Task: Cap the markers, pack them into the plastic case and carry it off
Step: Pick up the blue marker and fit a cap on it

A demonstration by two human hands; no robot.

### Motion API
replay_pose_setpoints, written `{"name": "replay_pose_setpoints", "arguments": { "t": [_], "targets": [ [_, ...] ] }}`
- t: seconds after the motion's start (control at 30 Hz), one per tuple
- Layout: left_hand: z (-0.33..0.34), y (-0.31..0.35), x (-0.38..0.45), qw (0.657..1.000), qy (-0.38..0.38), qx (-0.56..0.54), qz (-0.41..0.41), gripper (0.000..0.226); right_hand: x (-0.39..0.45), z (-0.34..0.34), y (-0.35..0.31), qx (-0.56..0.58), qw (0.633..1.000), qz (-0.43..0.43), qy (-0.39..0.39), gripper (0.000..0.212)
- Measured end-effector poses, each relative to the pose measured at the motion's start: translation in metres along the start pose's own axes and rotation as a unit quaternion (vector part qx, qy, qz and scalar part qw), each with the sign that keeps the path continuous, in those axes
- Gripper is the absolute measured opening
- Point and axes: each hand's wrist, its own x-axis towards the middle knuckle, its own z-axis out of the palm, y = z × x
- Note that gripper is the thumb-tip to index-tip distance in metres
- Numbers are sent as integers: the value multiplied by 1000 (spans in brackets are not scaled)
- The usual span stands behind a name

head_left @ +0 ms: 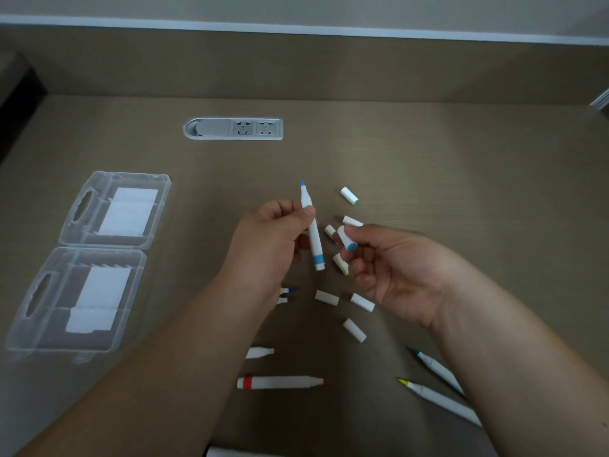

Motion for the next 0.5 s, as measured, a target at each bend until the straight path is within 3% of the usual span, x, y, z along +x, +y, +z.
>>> {"name": "replay_pose_setpoints", "arguments": {
  "t": [0.13,0.27,0.5],
  "targets": [
    [-2,-3,-11,999,-34,40,8,12,-2,-3,-1,-68,990,-121,28,22],
    [-9,-3,-21,995,-55,69,37,12,-2,-1,2,-147,955,-252,52,11],
    [-24,-10,-30,993,-54,82,60,13,-3,6,10,-196,933,-293,71,2]
  ]
}}
